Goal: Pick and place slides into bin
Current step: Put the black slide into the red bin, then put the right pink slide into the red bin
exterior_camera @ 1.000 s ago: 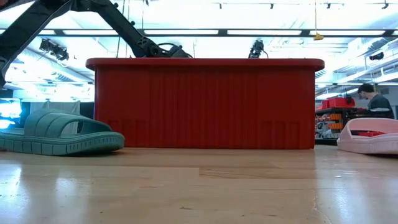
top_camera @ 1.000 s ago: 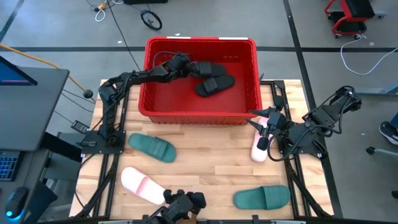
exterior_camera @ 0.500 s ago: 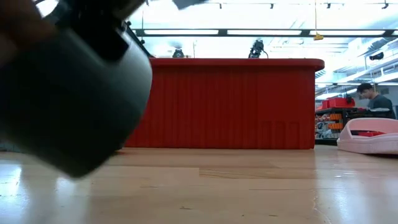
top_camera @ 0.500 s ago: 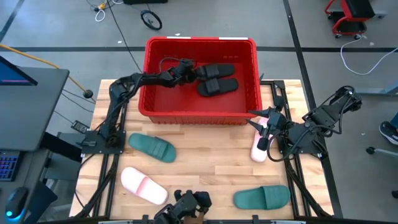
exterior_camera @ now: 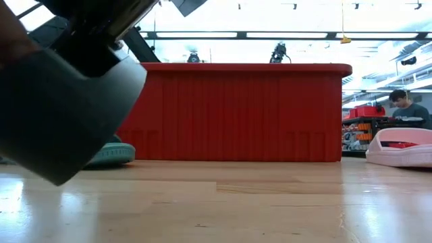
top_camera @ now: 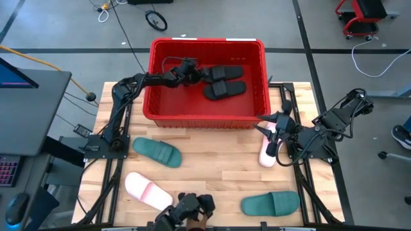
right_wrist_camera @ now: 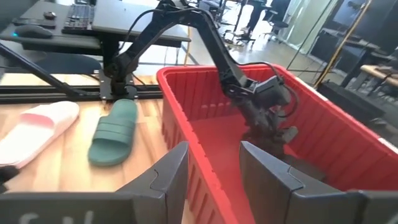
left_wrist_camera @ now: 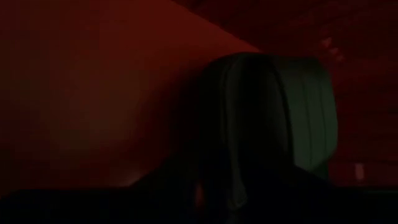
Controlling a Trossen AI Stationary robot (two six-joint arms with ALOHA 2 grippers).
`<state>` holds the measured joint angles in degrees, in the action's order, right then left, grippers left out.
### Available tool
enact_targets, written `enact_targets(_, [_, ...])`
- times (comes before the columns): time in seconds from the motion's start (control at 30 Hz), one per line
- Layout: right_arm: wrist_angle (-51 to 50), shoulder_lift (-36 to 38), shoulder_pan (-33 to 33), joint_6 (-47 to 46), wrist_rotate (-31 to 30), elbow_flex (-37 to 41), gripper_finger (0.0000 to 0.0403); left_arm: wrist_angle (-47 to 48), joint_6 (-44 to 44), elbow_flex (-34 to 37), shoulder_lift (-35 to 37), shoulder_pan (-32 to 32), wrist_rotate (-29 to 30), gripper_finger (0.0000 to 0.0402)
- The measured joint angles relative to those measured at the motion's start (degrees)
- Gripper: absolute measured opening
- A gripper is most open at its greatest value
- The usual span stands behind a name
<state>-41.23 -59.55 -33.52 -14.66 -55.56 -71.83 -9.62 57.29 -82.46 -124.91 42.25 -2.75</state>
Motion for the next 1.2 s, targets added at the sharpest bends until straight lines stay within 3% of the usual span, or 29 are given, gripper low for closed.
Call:
enact_targets(0.37, [0.0,0.0,0.0,-4.5,4.2,0.0,0.0148,-0.2,-1.5,0.0,0.1,2.1,-0.1,0.0178])
enact_targets(0.57, [0.0,0.0,0.0,-5.3,5.0,0.0,0.0148,0.0,-1.4,-2.0,0.1,2.7,-3.4,0.0175])
enact_targets(0.8, [-0.8,0.0,0.0,-6.7,5.4,0.0,0.0148,0.4,-4.7,-10.6,0.2,2.5,-10.4,0.0156])
enact_targets(0.9, [-5.5,0.0,0.0,-13.8,8.4,0.0,0.0148,0.6,-6.7,-15.6,0.2,2.4,-15.0,0.0147])
enact_targets(1.1, [-20.3,-2.4,-0.6,-38.8,22.7,0.0,0.0148,0.5,-8.5,-28.8,0.2,1.8,-25.3,0.0133])
enact_targets(1.2, [-24.2,-6.3,-2.0,-43.9,27.9,0.0,0.0148,0.5,-8.6,-36.4,0.2,1.0,-28.6,0.0133])
